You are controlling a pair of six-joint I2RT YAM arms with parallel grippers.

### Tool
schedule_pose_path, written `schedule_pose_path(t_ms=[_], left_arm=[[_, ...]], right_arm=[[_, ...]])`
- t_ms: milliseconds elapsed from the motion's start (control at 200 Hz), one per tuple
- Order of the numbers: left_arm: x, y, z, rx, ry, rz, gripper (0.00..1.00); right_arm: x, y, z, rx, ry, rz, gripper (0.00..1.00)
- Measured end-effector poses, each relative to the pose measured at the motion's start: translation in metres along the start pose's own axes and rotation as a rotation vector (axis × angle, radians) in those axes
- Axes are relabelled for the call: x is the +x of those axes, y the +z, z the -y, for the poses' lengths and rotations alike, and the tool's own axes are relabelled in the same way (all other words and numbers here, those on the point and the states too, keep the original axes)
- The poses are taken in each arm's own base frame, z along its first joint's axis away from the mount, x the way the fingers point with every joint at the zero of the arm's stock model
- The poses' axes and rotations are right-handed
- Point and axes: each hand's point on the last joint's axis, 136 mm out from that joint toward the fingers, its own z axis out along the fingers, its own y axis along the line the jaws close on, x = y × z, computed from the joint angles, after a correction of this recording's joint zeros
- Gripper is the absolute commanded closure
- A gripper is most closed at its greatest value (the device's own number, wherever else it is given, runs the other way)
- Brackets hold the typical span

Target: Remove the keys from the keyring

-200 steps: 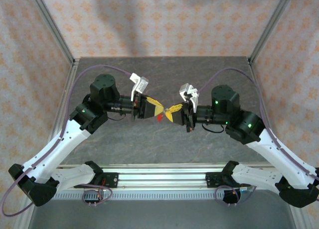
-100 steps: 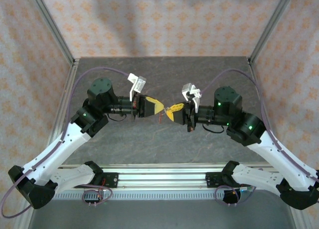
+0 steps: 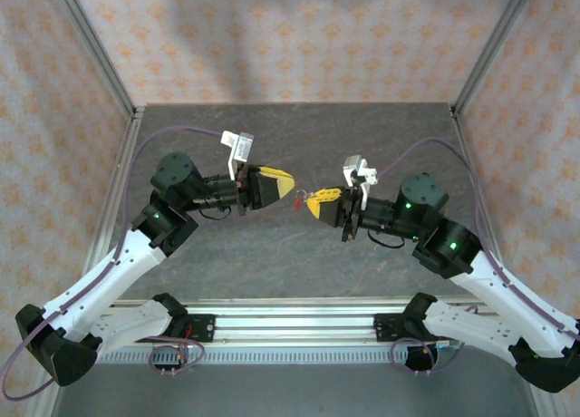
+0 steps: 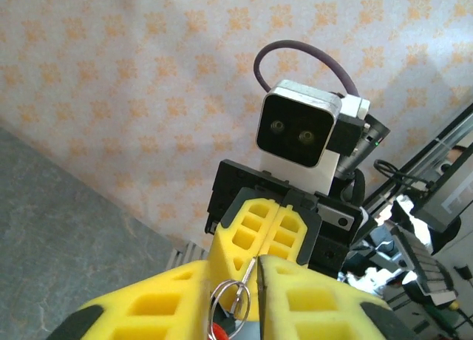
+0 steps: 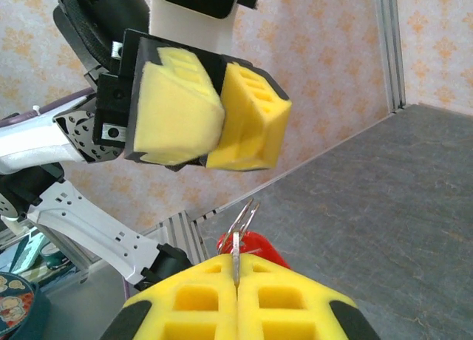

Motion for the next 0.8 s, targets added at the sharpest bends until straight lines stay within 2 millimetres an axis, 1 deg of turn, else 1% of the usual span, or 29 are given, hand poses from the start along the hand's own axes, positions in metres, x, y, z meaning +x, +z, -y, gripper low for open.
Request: schedule_pose_path(t_ms=[60, 180, 315, 470, 561, 711, 801], left_arm=[[-0.001, -0.001, 0.001, -0.005, 0.007, -0.003, 0.63], [-0.003, 0.000, 0.007, 0.002, 0.026, -0.033, 0.57], [-0.003, 0.004, 0.012, 0.027, 0.023, -0.086, 0.57], [0.011, 0.008, 0.006, 0.042, -0.020, -0.156, 0.57], [0.018, 0.009, 0.003, 0.044, -0.042, -0.189, 0.59], [0.025, 0.008, 0.006, 0.058, -0.056, -0.219, 0.74], [0.025, 0.008, 0.008, 0.064, -0.047, -0.224, 0.77]], right_arm=[[-0.001, 0.000, -0.001, 0.002, 0.003, -0.014, 1.00], [-0.005, 0.003, -0.005, -0.017, 0.008, -0.049, 1.00], [-0.004, 0.006, -0.009, -0.039, 0.018, -0.091, 1.00], [-0.001, 0.007, -0.011, -0.055, 0.027, -0.124, 1.00], [0.001, 0.007, -0.012, -0.063, 0.034, -0.138, 1.00], [0.002, 0.008, -0.014, -0.073, 0.039, -0.149, 1.00], [0.003, 0.008, -0.013, -0.072, 0.041, -0.153, 1.00]])
